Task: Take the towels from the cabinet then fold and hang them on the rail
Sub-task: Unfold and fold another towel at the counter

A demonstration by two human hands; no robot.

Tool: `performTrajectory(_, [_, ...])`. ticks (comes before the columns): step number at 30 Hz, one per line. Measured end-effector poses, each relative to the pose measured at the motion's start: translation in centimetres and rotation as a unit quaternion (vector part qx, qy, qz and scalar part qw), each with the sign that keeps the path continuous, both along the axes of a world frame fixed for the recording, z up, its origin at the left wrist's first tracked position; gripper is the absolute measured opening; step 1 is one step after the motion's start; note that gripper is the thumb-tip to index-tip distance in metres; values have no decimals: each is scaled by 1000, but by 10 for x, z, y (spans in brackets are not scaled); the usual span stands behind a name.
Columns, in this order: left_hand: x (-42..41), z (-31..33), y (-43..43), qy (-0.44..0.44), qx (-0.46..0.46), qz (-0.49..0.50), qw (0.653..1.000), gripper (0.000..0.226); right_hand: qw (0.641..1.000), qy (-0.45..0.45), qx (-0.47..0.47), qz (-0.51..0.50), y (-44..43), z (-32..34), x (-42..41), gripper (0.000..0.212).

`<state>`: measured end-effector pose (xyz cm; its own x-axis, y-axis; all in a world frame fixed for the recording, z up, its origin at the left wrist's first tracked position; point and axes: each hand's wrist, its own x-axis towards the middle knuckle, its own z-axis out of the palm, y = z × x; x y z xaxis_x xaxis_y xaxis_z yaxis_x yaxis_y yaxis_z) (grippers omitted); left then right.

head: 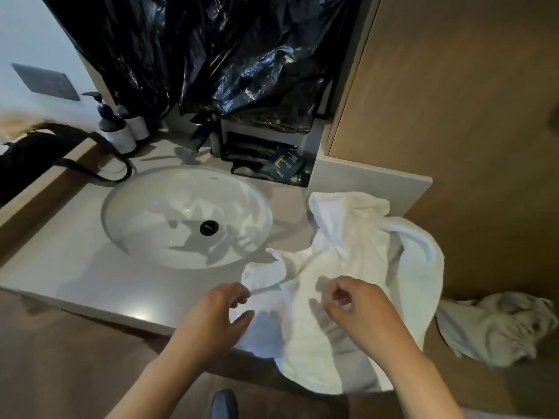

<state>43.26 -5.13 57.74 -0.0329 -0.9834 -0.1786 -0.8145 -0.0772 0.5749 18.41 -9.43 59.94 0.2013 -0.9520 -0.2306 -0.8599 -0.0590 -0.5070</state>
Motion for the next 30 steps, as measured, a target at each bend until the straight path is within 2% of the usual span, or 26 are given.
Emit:
performTrajectory(5, [24, -15, -2, 6, 25, -46, 999, 27, 998, 16, 39, -48, 29, -7, 23, 13])
performTrajectory(12, [16, -24, -6, 63, 26, -48, 997, 35, 996, 19, 56, -62, 42, -4, 27, 13])
performTrajectory(15, [-1, -26, -20, 86, 14, -27, 996, 37, 997, 14, 41, -65, 40, -2, 21, 11])
performTrajectory(19, [-26, -31, -50, 73, -9, -4, 997, 44, 997, 4, 30, -73, 38, -1, 13, 13])
performTrajectory(22, [-44, -36, -75, 67, 18, 14, 997, 27, 996, -4, 36, -76, 35, -3, 6, 9])
performTrajectory(23, [-49, -38, -81, 62, 22, 22, 998, 28, 996, -7, 37, -76, 34, -4, 4, 8])
performTrajectory(26, [-63, -47, -89, 48, 28, 71, 996, 45, 997, -22, 31, -69, 31, -6, -1, 9])
performTrajectory(30, [-70, -46, -80, 117, -11, 122, 985, 35, 998, -27, 31, -57, 25, -9, -6, 11])
